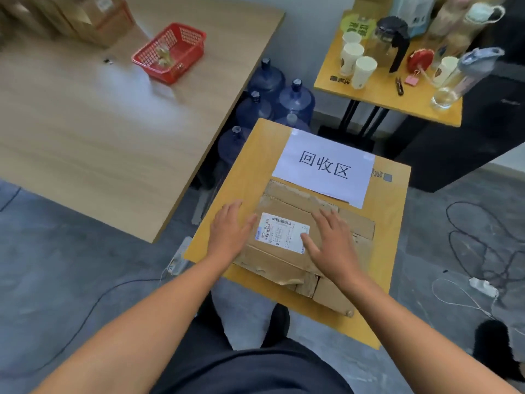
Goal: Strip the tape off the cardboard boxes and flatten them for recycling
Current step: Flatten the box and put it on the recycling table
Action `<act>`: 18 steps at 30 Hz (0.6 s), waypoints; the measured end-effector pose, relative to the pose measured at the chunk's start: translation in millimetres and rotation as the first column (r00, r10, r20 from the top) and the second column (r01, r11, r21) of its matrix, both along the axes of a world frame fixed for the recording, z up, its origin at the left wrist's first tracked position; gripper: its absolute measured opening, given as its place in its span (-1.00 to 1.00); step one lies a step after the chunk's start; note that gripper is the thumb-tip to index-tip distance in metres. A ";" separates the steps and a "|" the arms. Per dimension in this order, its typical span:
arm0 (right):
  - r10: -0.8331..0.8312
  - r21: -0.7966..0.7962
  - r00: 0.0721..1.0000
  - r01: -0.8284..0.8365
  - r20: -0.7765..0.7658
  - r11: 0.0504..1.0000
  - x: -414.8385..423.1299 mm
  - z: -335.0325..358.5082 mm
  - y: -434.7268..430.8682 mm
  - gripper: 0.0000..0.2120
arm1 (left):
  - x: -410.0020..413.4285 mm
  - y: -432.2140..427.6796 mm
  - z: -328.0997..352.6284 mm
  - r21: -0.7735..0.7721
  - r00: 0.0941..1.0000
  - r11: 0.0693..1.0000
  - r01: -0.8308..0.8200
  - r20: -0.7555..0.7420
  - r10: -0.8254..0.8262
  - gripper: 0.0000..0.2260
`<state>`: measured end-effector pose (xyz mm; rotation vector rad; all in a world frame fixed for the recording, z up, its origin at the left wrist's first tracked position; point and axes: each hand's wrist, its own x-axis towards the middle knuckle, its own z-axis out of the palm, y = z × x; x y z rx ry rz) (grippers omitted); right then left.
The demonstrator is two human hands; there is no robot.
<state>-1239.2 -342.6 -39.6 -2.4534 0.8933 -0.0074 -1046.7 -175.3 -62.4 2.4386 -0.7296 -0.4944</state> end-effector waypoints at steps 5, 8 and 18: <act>0.224 0.008 0.972 -0.226 0.070 0.974 90.9 22.4 55.4 -0.43 | 38.4 59.3 22.4 0.007 0.983 1.000 -0.026 0.183 0.024 -0.54; 0.335 -0.057 0.940 -0.331 0.064 0.942 147.2 33.5 100.3 -0.43 | 73.2 113.3 30.1 0.024 0.961 0.997 -0.079 0.266 0.070 -0.52; 0.462 -0.060 0.884 -0.458 0.067 0.887 347.5 52.2 323.3 -0.42 | 240.1 361.8 49.5 -0.034 0.881 0.938 -0.346 0.333 0.337 -0.55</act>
